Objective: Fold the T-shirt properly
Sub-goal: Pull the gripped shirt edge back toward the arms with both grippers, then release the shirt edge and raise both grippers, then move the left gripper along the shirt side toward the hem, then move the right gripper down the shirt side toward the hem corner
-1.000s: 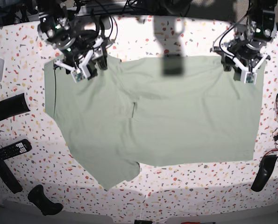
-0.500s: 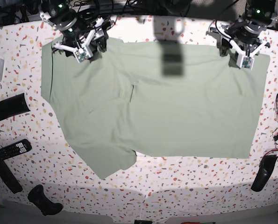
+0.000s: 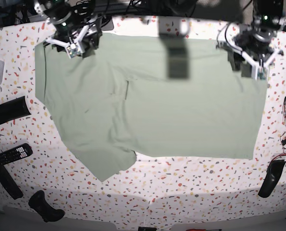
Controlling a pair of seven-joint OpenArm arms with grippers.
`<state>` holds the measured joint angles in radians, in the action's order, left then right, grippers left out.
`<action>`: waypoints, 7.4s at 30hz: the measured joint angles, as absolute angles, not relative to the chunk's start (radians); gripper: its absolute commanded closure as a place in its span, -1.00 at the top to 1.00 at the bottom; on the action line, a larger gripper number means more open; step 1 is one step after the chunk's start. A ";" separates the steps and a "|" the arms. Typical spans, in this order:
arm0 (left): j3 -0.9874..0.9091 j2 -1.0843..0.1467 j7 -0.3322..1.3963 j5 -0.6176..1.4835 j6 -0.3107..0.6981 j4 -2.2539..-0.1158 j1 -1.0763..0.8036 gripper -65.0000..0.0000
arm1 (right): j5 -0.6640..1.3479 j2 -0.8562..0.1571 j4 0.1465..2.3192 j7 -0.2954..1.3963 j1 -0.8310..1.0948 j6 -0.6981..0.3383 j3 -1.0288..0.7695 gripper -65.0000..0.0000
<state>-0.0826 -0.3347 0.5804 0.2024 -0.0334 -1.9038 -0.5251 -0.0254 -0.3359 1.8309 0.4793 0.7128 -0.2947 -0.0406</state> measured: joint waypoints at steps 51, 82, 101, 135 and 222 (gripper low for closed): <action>-0.081 -0.291 0.682 0.055 -0.019 -2.070 -0.526 -0.23 | -0.079 -0.338 2.063 0.615 0.770 -0.149 -0.113 -0.09; -0.081 -0.291 0.546 0.055 -0.019 -2.070 -0.525 -0.23 | -0.177 -0.332 2.096 0.596 0.659 -0.149 -0.113 -0.09; -0.081 -0.311 0.527 0.055 -0.020 -2.069 -0.210 0.24 | 0.036 -0.333 2.096 0.636 0.529 -0.233 -0.112 0.26; -0.081 -0.513 0.541 0.427 0.387 -0.746 0.439 0.33 | 0.107 -0.332 2.096 0.644 0.529 -0.236 -0.112 0.28; -0.084 -0.402 0.546 0.429 0.469 -0.755 0.413 -1.00 | 0.106 -0.282 2.096 0.655 0.421 -0.160 -0.113 0.28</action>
